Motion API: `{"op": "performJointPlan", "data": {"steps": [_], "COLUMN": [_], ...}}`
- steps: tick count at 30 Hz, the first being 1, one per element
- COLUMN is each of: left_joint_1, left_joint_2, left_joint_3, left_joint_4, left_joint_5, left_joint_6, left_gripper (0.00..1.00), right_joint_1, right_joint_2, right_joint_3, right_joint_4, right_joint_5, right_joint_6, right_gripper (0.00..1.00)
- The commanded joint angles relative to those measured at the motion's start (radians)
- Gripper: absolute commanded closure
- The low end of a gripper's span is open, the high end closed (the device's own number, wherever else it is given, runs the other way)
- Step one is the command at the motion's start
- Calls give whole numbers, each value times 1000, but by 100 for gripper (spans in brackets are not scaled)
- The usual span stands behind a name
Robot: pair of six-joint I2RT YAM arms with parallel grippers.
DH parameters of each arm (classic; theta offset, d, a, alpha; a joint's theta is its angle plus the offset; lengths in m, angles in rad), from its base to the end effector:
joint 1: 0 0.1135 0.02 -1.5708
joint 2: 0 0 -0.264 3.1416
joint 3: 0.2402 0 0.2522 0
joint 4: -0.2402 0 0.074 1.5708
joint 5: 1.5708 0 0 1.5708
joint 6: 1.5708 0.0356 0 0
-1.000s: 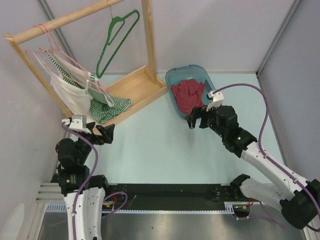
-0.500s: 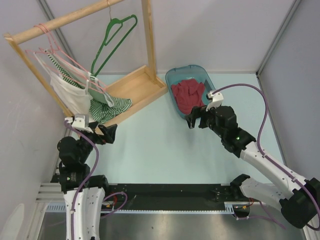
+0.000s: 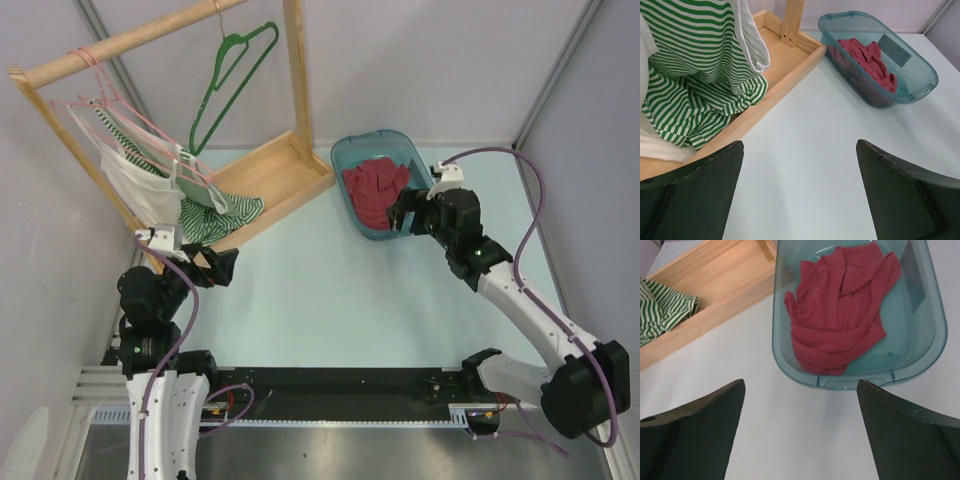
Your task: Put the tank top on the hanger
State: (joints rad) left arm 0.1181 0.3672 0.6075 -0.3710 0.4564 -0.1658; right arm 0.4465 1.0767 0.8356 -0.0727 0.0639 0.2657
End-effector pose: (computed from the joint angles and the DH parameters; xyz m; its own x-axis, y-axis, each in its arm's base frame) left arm 0.1034 -0.0035 0.3110 -0.1818 -0.1707 -0.9684 0.3023 0.9274 -0.2203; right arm 0.2275 0.1064 0.3119 -0.3674 0.1146 -0.9230 -0.2898 0.9288 0.2307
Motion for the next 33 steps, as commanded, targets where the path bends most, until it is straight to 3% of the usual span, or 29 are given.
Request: {"op": "performJointPlan", "data": {"steps": [1, 8, 17, 29, 31, 32, 33], "left_joint_1": [-6, -6, -6, -8, -6, -5, -6], "left_joint_2": [-7, -31, -25, -20, -22, -24, -24], "left_joint_3": [1, -2, 0, -2, -2, -2, -2], "left_joint_4": [27, 23, 21, 23, 23, 23, 23], "left_joint_5": [-21, -76, -76, -73, -74, -78, -76], "left_joint_6": [14, 18, 20, 23, 23, 23, 23], "left_gripper": [1, 1, 1, 1, 1, 1, 1], "right_joint_1": [-94, -121, -109, -54, -54, -52, -55], "right_joint_2": [121, 402, 932, 1129, 1140, 1143, 1146], "right_joint_3": [140, 344, 770, 892, 889, 892, 892], "right_joint_4": [-2, 14, -164, -237, -236, -237, -237], "right_joint_5": [-110, -136, -141, 93, 86, 79, 65], "right_joint_6": [-6, -60, 9, 63, 60, 56, 56], "right_gripper": [0, 0, 2, 2, 7, 15, 36]}}
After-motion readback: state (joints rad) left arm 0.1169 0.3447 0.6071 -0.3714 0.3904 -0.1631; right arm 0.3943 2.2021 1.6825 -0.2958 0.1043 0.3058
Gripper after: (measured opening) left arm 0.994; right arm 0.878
